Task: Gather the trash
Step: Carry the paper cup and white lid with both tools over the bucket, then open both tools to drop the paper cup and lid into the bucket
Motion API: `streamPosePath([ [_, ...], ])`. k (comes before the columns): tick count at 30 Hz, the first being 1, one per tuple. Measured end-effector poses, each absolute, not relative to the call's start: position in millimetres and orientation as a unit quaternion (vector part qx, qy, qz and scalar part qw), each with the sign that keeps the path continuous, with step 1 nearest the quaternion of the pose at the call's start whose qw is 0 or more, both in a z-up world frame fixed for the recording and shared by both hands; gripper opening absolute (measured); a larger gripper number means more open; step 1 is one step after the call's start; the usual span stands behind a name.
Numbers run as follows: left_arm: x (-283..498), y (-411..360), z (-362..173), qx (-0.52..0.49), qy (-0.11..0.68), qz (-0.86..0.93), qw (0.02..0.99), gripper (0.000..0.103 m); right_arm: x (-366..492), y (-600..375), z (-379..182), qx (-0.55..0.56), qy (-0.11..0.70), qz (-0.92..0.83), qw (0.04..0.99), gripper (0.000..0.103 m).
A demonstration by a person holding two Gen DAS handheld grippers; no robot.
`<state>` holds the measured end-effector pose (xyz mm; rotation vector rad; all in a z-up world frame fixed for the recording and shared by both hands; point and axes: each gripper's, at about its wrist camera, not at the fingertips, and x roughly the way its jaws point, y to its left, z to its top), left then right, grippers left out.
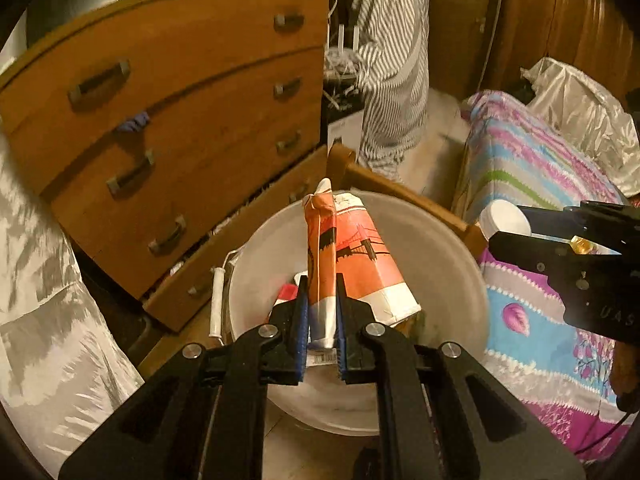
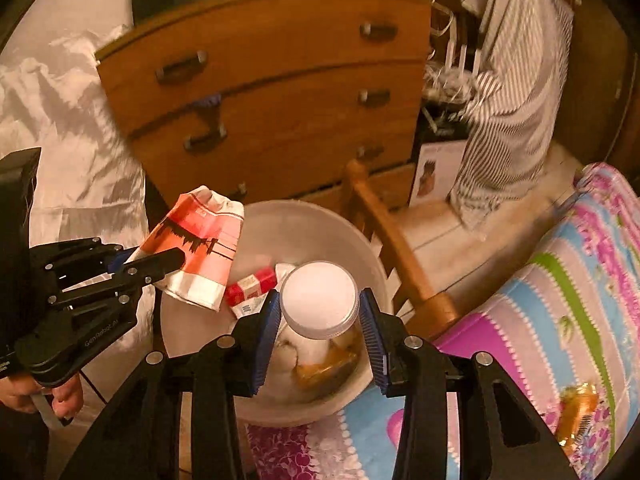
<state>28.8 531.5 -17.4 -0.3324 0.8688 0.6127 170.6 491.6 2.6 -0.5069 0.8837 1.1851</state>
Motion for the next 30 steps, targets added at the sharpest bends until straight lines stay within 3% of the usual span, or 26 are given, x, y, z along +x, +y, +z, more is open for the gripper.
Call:
streamPosePath([
  [11,16,574,-33,-0.182,0.435,0.303,0.828,0.01,204,498,-13,-0.229,0.435,0.519,0.7,0.042],
  [27,19,571,-32,-0.177,0.434,0.296,0.832,0.01,204,491,-8,-0.234,0.431,0.52,0.7,0.042],
  [28,19,571,-32,-0.175,0.435,0.298,0.832,0.01,204,491,-8,-0.233,0.431,0.523,0.698,0.043],
  [30,18,571,-33,-0.174,0.434,0.305,0.83,0.012,204,490,-7,-0.229,0.43,0.525,0.698,0.06],
])
